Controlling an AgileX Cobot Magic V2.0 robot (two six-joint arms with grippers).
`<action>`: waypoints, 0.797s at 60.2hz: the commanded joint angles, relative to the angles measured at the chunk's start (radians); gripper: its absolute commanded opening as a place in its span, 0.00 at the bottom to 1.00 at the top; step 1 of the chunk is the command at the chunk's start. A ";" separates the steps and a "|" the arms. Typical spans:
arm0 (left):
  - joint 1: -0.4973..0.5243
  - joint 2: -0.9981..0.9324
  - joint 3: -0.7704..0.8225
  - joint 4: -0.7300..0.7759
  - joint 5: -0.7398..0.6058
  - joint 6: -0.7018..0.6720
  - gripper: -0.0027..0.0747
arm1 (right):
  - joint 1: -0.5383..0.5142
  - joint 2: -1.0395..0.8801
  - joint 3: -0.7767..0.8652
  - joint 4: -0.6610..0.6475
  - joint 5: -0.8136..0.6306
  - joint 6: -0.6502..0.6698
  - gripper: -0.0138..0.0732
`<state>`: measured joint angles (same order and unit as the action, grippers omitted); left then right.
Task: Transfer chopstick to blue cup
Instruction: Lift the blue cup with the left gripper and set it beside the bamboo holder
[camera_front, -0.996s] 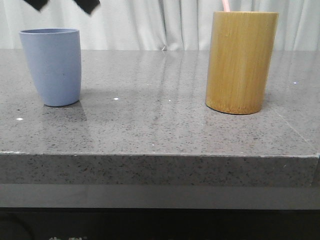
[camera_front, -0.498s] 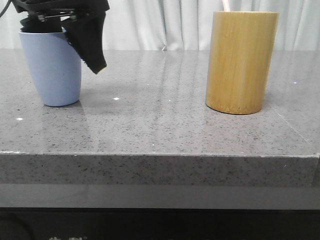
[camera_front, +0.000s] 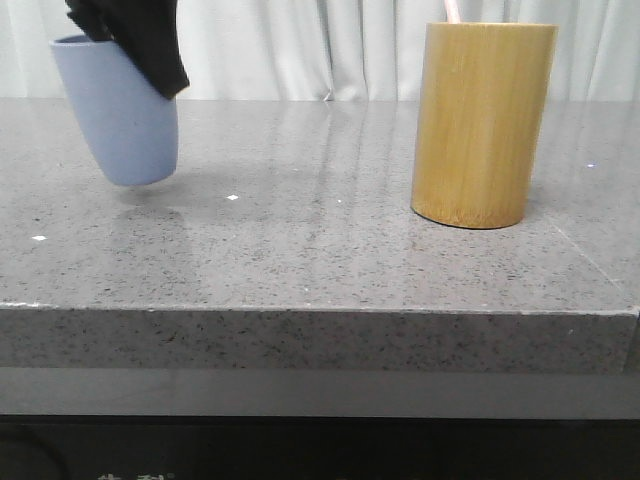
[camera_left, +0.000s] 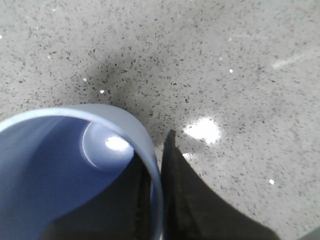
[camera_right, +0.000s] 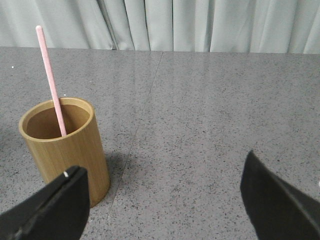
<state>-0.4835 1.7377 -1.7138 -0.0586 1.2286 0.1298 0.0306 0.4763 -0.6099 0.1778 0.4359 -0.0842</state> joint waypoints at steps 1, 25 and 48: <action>-0.022 -0.047 -0.071 -0.010 0.021 -0.008 0.01 | -0.004 0.009 -0.038 0.002 -0.074 -0.005 0.88; -0.247 0.021 -0.191 -0.014 0.018 -0.008 0.01 | -0.004 0.009 -0.038 0.002 -0.074 -0.005 0.88; -0.286 0.113 -0.262 -0.021 0.040 -0.008 0.11 | -0.004 0.009 -0.038 0.002 -0.074 -0.005 0.88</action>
<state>-0.7620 1.8974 -1.9403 -0.0668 1.2566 0.1298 0.0306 0.4763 -0.6099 0.1778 0.4359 -0.0842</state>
